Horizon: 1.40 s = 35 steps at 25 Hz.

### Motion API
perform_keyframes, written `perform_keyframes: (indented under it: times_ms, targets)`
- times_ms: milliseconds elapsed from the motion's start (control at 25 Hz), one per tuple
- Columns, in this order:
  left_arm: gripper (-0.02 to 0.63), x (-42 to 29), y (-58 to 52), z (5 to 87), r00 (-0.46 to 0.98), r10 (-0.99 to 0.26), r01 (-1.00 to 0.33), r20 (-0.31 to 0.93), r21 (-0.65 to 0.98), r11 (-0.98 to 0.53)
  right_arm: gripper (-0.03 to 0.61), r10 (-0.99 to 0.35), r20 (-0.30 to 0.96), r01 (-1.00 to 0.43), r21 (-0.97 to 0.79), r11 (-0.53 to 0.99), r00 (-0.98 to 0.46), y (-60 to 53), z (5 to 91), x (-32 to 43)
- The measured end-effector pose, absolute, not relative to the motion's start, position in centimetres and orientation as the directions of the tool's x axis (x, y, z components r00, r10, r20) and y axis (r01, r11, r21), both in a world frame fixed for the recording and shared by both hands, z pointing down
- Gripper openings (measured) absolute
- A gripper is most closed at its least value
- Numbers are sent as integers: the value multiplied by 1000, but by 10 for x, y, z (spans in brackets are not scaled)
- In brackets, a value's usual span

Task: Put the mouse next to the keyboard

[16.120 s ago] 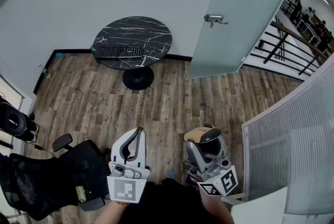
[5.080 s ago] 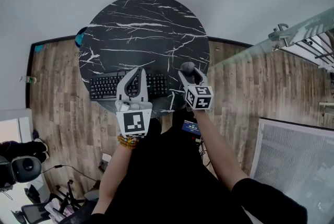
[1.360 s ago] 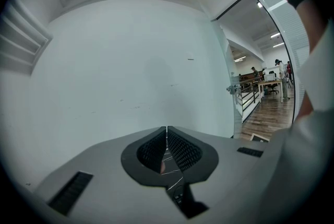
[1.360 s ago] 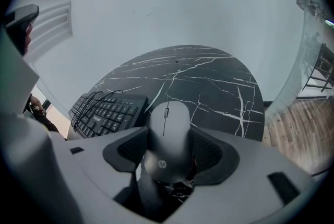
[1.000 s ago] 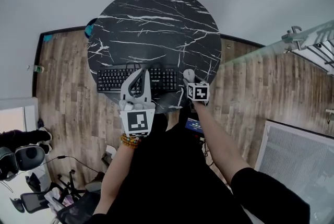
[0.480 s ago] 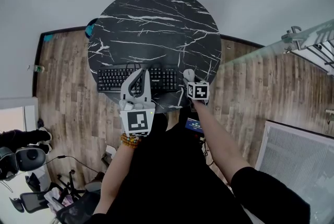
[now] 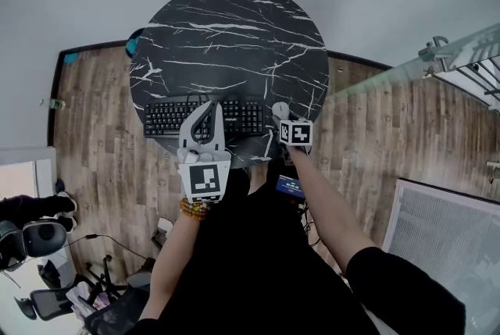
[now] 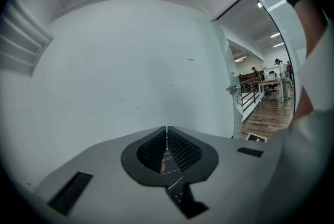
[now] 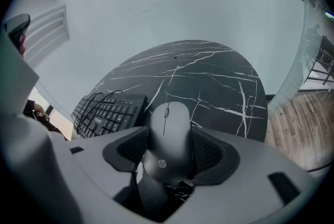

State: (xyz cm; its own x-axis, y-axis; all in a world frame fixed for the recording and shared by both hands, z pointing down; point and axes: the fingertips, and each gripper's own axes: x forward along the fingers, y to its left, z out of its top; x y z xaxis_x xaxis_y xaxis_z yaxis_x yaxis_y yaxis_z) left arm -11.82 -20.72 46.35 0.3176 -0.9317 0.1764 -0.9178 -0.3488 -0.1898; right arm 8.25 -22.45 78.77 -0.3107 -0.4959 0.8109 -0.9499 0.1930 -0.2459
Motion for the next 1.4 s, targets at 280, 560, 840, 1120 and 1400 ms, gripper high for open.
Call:
perform_keyframes:
  times_ms: [280,560,840,1120,1400]
  targets:
    - [20,-116,-208,462,324,-931,-917,169,-185,-353,281,-479,811,-942,-276,192,-335,-224,788,81]
    - [20,-118,-211,460,324,-932,-918,160,-183,-351,281,-490,805,-942,-270,201,-335,-227,780,79]
    - [20,-117,-217,456,331,-934,-920,138,-174,-352,281,-566,749,-939,-284,194,-344,-246,744,83]
    - [20,-107,-227,453,366,-922,-909,127,-166,-383,281,-650,667,-929,-308,204,-364,-257,704,76]
    - [20,-103,-236,445,388,-916,-902,102,-161,-400,281,-735,556,-915,-330,233,-388,-270,651,71]
